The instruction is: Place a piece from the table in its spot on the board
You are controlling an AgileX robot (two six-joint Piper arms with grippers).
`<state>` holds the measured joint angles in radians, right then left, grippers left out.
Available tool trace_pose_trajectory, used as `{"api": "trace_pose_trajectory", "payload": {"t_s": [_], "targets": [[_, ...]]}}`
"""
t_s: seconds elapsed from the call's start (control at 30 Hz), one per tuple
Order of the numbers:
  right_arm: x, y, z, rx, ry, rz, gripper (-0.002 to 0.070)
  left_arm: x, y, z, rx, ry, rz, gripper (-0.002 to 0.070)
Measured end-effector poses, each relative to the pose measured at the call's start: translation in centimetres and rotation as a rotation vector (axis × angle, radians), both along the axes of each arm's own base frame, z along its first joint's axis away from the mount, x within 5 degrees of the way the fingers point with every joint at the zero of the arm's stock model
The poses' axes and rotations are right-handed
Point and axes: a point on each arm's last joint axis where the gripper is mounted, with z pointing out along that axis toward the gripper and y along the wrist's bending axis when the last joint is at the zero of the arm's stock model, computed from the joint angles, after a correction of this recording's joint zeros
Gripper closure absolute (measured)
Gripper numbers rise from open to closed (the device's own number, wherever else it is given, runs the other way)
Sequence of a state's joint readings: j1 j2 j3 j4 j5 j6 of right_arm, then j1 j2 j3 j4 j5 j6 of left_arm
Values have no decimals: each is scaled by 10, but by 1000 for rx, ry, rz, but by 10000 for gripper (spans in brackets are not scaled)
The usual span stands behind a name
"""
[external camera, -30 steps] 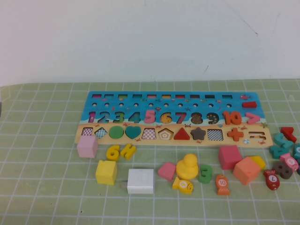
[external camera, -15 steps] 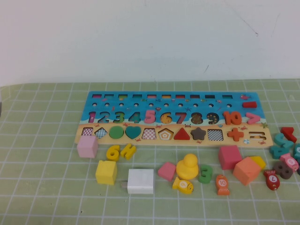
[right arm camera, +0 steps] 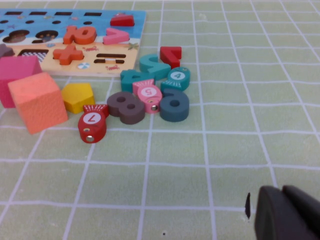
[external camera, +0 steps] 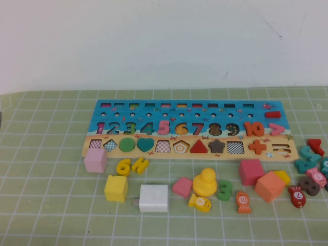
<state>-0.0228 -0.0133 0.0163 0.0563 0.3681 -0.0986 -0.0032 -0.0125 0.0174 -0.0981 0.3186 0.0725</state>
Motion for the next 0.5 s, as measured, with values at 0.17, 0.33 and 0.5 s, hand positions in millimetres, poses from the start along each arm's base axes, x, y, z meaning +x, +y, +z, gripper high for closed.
{"api": "trace_pose_trajectory", "payload": {"t_s": [0.17, 0.33, 0.5], "targets": [[0, 0, 0, 0, 0, 0, 679, 0, 0, 0, 0, -2, 0, 677], [0, 0, 0, 0, 0, 0, 679, 2, 2, 9, 24, -112, 12, 677], [0, 0, 0, 0, 0, 0, 679, 3, 4, 38, 20, -426, 39, 677]]}}
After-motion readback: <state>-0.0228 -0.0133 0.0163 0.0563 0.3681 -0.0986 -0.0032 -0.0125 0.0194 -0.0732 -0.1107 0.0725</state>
